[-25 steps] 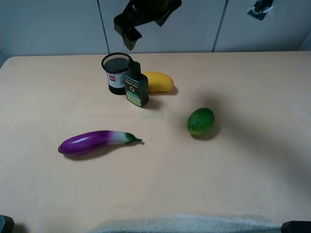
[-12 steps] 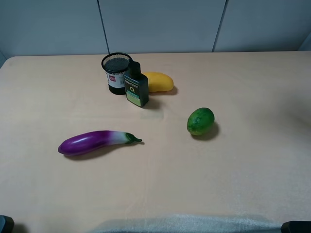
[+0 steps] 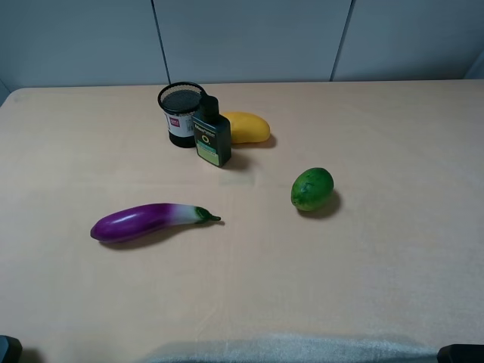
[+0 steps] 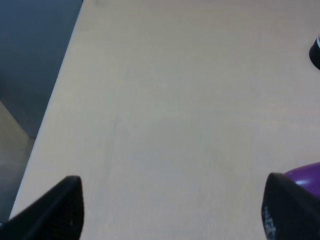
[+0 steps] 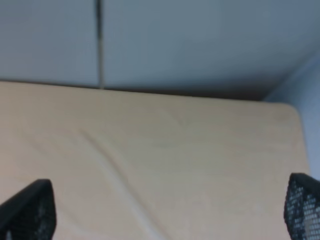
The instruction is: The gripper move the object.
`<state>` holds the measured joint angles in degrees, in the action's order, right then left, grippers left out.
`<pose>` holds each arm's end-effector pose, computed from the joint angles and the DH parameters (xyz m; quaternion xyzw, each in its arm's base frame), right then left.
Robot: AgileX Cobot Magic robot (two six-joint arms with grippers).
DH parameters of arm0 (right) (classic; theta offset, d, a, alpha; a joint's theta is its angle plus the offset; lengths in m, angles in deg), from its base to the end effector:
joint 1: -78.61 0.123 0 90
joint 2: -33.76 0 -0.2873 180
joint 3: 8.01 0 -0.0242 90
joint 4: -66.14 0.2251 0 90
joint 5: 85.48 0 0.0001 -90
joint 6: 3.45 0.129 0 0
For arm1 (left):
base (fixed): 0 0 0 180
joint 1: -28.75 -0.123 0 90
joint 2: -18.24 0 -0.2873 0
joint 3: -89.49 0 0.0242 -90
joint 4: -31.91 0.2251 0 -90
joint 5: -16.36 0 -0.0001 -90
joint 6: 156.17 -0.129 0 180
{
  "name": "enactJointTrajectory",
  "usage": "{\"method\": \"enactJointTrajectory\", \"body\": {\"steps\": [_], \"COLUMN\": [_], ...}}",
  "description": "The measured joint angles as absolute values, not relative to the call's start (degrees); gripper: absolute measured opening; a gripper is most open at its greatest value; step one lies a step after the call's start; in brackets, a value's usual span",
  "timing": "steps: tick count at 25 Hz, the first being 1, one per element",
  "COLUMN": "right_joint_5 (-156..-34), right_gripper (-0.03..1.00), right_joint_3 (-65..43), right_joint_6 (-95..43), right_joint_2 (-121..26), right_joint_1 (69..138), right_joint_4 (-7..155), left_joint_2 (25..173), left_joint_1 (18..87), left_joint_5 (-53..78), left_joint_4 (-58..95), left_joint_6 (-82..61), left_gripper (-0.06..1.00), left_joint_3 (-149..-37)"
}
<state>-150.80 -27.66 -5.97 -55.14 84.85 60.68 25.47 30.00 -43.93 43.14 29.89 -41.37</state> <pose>0.2876 0.0202 0.4225 -0.0720 0.9186 -0.0351 0.3871 0.0035 0.0218 0.2478 -0.0389 0.8461 0.0643 0.5277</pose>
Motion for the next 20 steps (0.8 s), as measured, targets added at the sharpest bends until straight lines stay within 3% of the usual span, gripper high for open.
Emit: {"method": "enactJointTrajectory", "body": {"steps": [8,20], "right_joint_5": [-136.48,-136.75], "right_gripper": [0.69,0.69], "right_joint_3": [-1.15,28.12], "right_joint_6": [-5.94,-6.46], "right_joint_2": [-38.26,-7.54], "right_joint_1": [75.21,74.38], "right_joint_4": [65.29,65.48], "left_joint_2": [25.47,25.47], "left_joint_1": [30.0,30.0], "left_joint_5": [-43.93,-43.93], "left_joint_4": [43.14,43.14], "left_joint_6": [29.89,29.89], "left_gripper": [0.79,0.79], "left_joint_3": [-41.37,-41.37]}}
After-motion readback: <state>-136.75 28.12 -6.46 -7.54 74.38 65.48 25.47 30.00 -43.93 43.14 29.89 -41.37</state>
